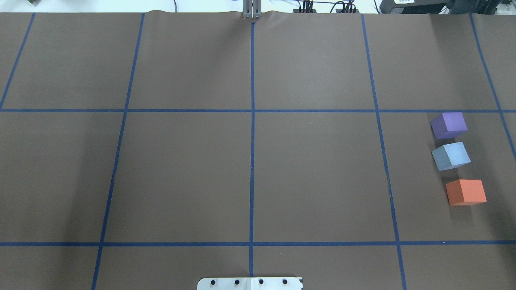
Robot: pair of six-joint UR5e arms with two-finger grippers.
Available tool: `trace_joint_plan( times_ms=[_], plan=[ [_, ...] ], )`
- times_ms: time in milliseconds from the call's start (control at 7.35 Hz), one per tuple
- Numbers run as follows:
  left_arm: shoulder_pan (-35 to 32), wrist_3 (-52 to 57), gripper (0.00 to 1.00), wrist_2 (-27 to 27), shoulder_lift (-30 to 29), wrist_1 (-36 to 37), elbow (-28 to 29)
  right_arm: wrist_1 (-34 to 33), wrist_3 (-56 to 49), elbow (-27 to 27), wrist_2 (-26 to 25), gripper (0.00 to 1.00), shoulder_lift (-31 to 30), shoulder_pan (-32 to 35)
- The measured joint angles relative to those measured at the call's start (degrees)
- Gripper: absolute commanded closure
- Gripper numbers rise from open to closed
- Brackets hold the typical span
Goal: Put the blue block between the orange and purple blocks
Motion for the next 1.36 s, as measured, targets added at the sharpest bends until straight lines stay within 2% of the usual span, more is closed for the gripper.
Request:
trace_joint_plan(
  times_ms=[544,1360],
  plan=[
    [0.0,-0.01,0.0,-0.07,-0.21,-0.36,2.22,-1.33,-1.44,-0.46,0.14,0.0,-1.49,2.39],
    [-0.12,0.29,0.0,-0.07,-0.04,-1.54,2.64,-0.59,0.43,-0.87,0.22,0.0,-1.62,2.63]
  ],
)
